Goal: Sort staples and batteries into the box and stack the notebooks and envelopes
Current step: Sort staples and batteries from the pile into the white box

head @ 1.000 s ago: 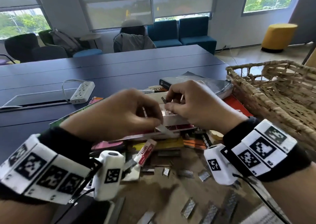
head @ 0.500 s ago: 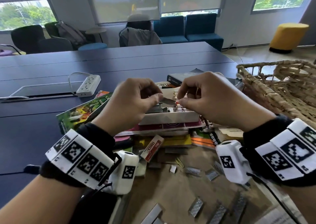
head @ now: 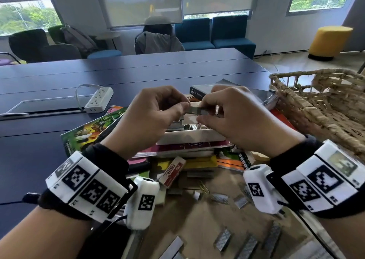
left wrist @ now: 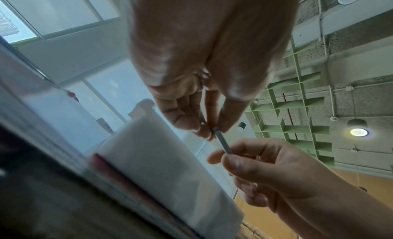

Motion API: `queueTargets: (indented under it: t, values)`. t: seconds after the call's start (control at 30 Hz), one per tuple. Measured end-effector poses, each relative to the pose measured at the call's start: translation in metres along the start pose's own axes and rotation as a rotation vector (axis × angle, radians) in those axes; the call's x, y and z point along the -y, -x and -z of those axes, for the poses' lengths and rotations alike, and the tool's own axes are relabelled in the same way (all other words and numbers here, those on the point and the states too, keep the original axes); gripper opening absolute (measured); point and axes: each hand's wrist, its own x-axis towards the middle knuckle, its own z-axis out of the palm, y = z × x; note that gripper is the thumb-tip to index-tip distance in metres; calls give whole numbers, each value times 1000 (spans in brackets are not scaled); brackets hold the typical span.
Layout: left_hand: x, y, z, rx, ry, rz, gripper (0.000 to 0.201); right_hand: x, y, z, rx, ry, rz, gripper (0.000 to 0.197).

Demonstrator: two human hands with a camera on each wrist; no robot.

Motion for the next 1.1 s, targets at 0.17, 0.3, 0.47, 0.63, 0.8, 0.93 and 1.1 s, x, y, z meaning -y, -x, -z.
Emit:
queueTargets:
  t: [0.17, 0.3, 0.47, 0.63, 0.8, 0.93, 1.1]
  values:
    - [-1, 3, -8, -23, 12, 17, 22, 8, 3, -1, -13, 21, 48, 8]
    - [1, 3, -11, -64, 32, 23, 17, 9, 3, 1, -20, 54, 62, 9]
    - [1, 2, -6, -28, 54, 61, 14, 4, 1, 2, -5, 90, 29, 10]
    - [3, 2, 4, -53, 53, 57, 14, -3, 0, 2, -40, 79, -49, 12]
    - [7, -2, 9, -151, 41, 57, 7, 0, 2, -1, -45, 41, -73, 23]
    - [9, -3, 12, -220, 0, 62, 10, 4, 2, -6, -25, 65, -52, 18]
    - [8, -3, 13, -254, -10, 70, 11, 8, -1, -12, -22, 64, -38, 18]
